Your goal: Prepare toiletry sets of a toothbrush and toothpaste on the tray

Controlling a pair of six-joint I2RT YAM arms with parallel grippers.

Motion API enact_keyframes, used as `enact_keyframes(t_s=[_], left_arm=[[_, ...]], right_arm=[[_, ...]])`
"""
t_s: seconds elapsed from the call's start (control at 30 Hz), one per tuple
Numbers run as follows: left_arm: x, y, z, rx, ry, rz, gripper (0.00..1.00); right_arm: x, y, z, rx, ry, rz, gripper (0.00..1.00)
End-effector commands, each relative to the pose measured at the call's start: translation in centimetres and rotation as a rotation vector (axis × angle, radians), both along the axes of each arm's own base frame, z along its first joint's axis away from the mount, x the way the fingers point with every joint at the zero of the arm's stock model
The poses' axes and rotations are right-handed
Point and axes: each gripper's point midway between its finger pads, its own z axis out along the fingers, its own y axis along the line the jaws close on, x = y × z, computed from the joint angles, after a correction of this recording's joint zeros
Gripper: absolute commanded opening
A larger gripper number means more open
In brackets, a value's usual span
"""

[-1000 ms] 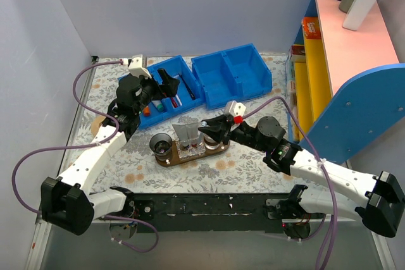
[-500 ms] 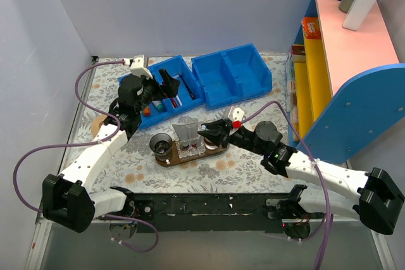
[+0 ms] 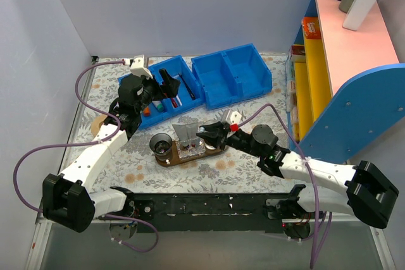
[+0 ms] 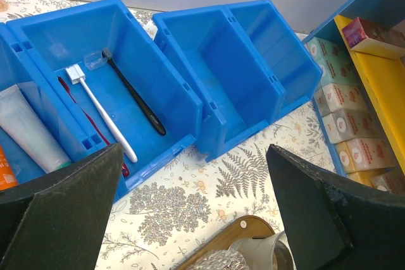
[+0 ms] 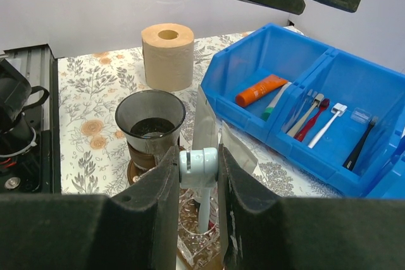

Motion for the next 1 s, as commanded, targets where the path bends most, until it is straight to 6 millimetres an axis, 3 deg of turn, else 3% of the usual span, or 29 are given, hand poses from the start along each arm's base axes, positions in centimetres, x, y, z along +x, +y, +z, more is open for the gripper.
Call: enact_keyframes(t_s=[0.0, 0.97], left_arm=[[0.1, 0.3, 0.5, 0.008, -0.021, 0.005, 0.98], [0.2, 0.1, 0.1, 0.012, -0.016, -0.003, 0.98]], right_arm=[[0.2, 0.3, 2.3, 0.083, -0.060, -0.006, 0.01], [0.7, 1.1, -0.9, 0.079, -0.037, -0.010, 0.01]])
